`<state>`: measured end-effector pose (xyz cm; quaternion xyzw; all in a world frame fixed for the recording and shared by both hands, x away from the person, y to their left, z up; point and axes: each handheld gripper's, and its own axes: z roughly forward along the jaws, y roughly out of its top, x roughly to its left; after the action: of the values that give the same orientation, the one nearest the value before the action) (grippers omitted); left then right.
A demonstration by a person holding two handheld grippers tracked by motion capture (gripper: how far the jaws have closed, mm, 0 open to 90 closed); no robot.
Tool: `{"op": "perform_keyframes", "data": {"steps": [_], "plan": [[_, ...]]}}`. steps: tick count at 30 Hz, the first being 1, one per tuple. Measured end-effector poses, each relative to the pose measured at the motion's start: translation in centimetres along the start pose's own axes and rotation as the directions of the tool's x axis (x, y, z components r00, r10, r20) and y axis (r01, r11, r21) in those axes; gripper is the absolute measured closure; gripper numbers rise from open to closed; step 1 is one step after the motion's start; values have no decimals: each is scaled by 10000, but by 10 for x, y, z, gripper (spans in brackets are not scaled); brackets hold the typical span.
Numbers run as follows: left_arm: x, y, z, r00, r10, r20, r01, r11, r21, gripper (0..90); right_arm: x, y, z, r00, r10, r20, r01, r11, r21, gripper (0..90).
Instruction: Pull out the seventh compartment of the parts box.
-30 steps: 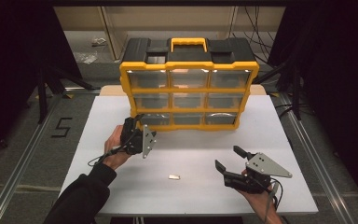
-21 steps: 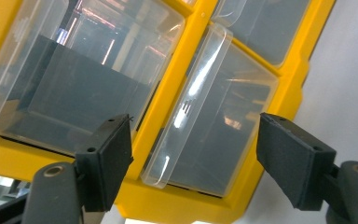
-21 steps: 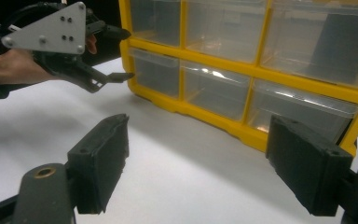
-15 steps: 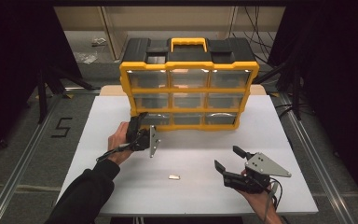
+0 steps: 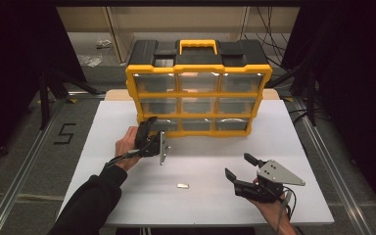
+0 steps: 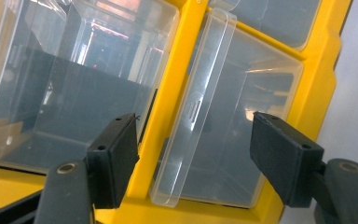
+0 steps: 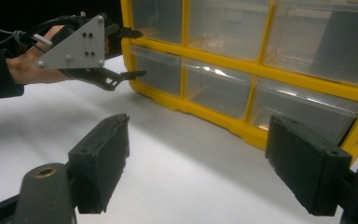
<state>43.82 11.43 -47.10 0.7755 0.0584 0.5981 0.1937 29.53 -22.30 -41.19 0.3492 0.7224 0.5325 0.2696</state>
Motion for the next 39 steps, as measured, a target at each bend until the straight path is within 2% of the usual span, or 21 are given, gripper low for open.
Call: {"op": "perform_keyframes", "data": {"steps": [9,14,16,21,26,31,35,39], "plan": [[-2,-3,5,9995,247,-209,-245,9997,58,361,0,0,0,10000,-20,-22,20,10000,17,231],[-3,-1,7,9975,628,-330,-626,9980,74,381,0,0,0,10000,-27,-35,27,10000,31,233],[-3,0,9,9975,561,-436,-561,9984,13,383,0,0,0,10000,-18,-44,18,10000,41,234],[-4,1,9,9951,850,-504,-846,9964,103,396,0,0,-1,10000,-7,-52,7,10000,41,236],[-4,1,11,9949,765,-653,-757,9970,149,413,1,0,0,10000,-19,-76,19,10000,56,238],[-4,1,12,9938,861,-703,-846,9961,240,446,1,0,0,10000,-28,-89,29,10000,95,240],[-5,1,13,9917,860,-955,-830,9960,344,487,1,0,0,10000,-30,-88,31,9999,131,242],[-5,2,13,9903,933,-1032,-897,9952,385,525,0,0,0,10000,-19,-90,20,9999,150,242]]}}
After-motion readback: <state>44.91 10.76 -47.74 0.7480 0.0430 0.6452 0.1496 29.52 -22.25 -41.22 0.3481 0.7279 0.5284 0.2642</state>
